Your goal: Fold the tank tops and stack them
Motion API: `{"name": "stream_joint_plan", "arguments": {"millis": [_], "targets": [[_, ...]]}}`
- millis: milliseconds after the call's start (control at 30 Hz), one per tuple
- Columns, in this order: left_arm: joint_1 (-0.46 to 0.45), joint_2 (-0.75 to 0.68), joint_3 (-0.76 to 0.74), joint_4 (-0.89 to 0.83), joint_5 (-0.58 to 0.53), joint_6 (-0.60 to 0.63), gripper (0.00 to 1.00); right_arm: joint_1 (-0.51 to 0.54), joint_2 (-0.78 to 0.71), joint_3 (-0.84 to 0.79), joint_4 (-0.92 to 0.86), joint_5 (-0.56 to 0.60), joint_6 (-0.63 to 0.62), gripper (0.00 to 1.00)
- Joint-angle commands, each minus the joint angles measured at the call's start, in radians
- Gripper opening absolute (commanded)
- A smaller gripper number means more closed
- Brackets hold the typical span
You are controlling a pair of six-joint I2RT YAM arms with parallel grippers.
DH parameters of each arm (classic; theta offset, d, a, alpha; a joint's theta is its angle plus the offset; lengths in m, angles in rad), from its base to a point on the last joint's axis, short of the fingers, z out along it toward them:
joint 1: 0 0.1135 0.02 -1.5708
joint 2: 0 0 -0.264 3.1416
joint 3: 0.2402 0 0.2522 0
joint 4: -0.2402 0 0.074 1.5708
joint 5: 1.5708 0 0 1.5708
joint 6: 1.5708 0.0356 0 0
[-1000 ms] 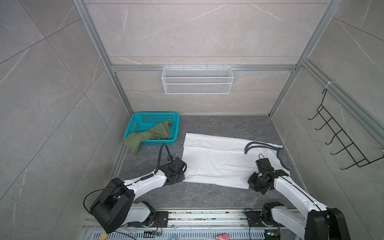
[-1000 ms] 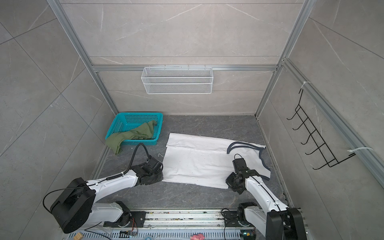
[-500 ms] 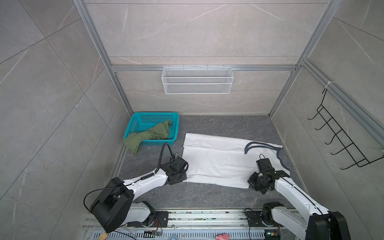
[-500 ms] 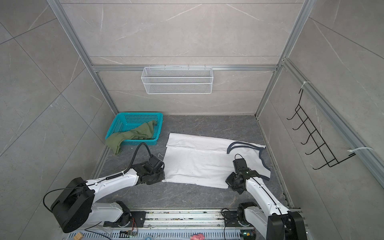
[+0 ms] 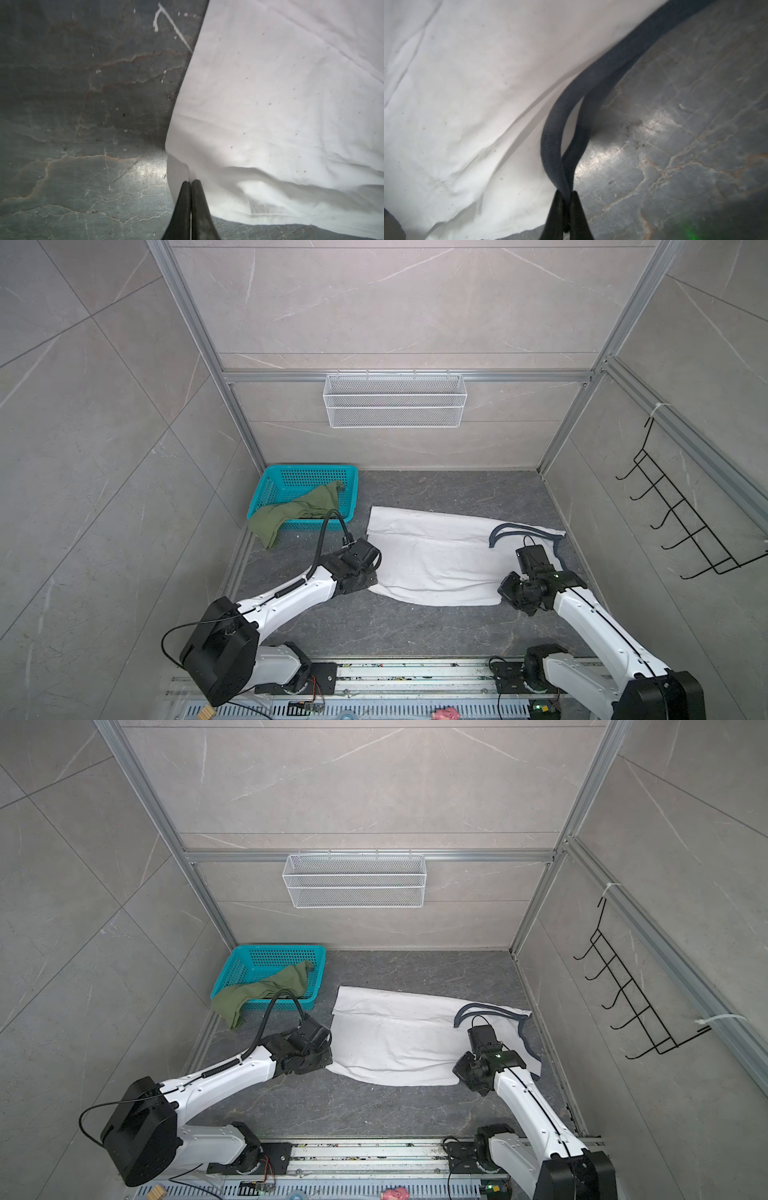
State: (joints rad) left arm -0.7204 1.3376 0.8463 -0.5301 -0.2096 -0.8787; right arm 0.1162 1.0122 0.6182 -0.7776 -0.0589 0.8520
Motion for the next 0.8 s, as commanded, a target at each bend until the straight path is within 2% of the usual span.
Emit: {"name": "stream_joint_plan", "arguments": {"millis": [0, 233, 433, 767], "targets": [[0.014, 0.053, 0.105, -0.023, -0.068, 0.053, 0.0, 0.004, 0.036, 0.079, -0.028, 0.041, -0.037, 0.0], [0.098, 0.21, 0.284, -0.016, -0.103, 0.1, 0.0, 0.004, 0.191, 0.193, 0.028, 0.053, -0.076, 0.0], [0.126, 0.36, 0.451, -0.062, -0.184, 0.133, 0.0, -0.005, 0.348, 0.295, 0.061, 0.094, -0.133, 0.0], [0.151, 0.548, 0.615, -0.119, -0.257, 0.135, 0.0, -0.031, 0.564, 0.423, 0.115, 0.103, -0.155, 0.01]]}}
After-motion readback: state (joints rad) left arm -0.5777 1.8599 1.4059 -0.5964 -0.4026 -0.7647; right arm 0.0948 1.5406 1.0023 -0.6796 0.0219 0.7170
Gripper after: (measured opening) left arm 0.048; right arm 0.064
